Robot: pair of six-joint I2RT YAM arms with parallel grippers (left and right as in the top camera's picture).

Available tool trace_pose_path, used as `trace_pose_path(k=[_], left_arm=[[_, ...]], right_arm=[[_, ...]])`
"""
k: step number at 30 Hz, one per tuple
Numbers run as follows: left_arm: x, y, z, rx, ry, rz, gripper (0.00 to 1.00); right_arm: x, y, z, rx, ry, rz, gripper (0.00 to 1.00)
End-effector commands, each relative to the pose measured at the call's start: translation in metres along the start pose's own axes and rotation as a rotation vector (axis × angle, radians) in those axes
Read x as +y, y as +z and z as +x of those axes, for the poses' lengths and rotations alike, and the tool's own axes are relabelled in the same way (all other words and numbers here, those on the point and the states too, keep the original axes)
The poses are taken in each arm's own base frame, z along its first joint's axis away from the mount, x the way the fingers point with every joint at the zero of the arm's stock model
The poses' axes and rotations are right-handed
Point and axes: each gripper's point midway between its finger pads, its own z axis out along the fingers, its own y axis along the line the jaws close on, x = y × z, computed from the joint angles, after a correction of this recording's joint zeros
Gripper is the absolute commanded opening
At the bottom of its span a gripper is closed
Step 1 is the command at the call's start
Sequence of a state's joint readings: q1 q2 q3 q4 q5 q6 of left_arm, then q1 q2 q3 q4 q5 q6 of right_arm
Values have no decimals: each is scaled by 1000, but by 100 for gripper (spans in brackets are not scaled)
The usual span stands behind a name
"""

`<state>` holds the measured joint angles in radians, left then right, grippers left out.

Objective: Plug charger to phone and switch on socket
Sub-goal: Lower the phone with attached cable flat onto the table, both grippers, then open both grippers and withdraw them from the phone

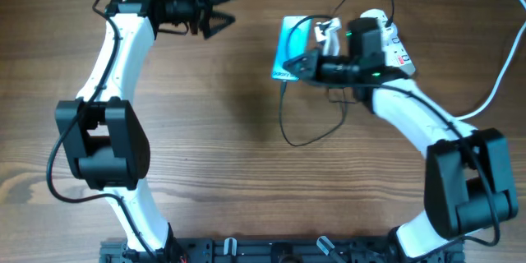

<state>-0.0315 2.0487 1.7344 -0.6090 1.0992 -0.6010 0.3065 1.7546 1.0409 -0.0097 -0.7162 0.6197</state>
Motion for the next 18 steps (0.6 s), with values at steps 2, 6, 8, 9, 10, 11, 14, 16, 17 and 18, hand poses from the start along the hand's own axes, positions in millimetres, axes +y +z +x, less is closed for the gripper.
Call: trace_pose_path(k=[2, 6, 8, 9, 10, 11, 14, 16, 17, 18], left_arm=[[40, -10, -2, -69, 124, -248, 92], [80, -25, 0, -108, 43, -474, 91], [96, -34, 4, -116, 10, -570, 91], [100, -36, 6, -114, -1, -593, 92], [103, -37, 9, -102, -2, -606, 92], [103, -37, 11, -93, 6, -609, 91], [104, -38, 15, -82, -8, -615, 91], [105, -38, 15, -80, -10, -616, 91], [105, -38, 15, -80, -11, -616, 91], [105, -38, 15, -80, -10, -616, 91]], right_arm=[[-20, 37, 12, -2, -118, 122, 4], [-36, 65, 33, 57, -67, 120, 4], [-47, 77, 42, 83, -24, 105, 4], [-51, 82, 45, 92, -4, 97, 4], [-56, 86, 48, 98, 17, 95, 4], [-61, 90, 50, 102, 37, 93, 4], [-66, 99, 57, 125, 45, 61, 4], [-72, 101, 62, 135, 54, 69, 8], [-72, 101, 62, 137, 55, 68, 11], [-72, 101, 62, 137, 54, 68, 21]])
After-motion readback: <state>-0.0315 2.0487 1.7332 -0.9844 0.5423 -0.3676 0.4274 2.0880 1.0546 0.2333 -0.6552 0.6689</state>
